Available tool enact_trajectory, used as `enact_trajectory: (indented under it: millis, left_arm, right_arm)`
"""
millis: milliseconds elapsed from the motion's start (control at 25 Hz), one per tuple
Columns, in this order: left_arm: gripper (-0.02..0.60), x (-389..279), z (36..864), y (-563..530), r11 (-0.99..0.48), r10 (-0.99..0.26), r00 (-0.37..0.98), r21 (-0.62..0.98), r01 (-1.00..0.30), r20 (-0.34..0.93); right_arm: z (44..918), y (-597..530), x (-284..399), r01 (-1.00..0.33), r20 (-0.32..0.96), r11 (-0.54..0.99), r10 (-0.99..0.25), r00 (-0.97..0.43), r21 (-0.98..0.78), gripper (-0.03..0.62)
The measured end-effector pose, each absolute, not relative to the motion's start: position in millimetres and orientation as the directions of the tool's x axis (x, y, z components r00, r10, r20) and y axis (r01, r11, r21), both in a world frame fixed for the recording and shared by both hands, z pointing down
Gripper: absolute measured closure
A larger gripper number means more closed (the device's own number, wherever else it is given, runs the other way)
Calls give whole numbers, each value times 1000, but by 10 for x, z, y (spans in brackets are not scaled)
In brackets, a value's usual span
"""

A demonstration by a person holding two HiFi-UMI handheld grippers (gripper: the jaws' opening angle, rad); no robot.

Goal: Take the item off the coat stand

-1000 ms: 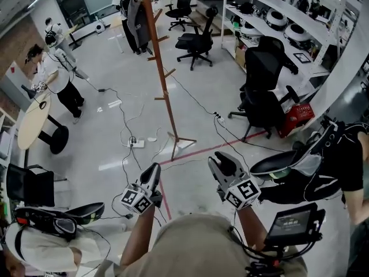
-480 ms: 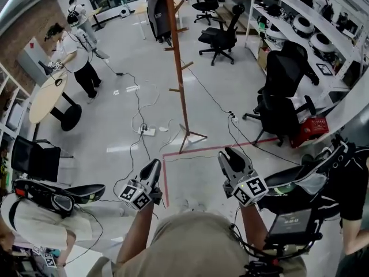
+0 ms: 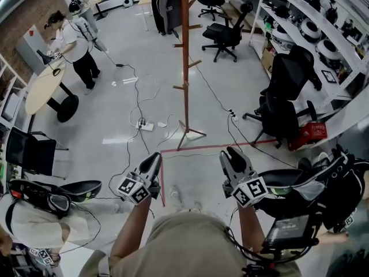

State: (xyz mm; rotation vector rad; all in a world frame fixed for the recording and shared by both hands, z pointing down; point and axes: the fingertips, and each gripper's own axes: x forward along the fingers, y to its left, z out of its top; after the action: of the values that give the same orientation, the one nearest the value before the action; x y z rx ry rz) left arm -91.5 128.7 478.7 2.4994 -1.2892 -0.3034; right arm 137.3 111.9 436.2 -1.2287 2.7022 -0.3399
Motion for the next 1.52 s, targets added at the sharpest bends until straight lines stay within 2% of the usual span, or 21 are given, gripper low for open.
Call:
enact_trajectory:
  millis: [320,680,880,1160,1360,1520]
  left_arm:
    - [561,-1022,4752,800,-601,-779,622,376,-705,-79]
    - [561,-1294,4784,390,-639,-748,655,375,-671,-103]
    - [561,-1484,4921,252,-642,-738,670,384,-663,-79]
    - [561,-1765,5020,61,-670,-721,683,364,-647,-112]
    - [560,-1846,5160,56,-669,-712,694,397,-628,-103]
    - [560,-1883,5076,28,-689,-697,706,394,-608,-130]
  right_arm:
    - [4339,788,1216,-773,-29,584,-802,-597,-246,496]
    - [4252,444,807,-783,-29,588,-803,-596,-203,496]
    - [4404,305,635,-753,-25,581,-796,-604,-308,496]
    - [4471,177,283,-757,-40,586,-798,-602,-291,496]
    - [4610,134,273,-776,-3,549,-817,-577,-311,496]
    - [4514,45,253,-764,-20,555,-813,-582,-329,497]
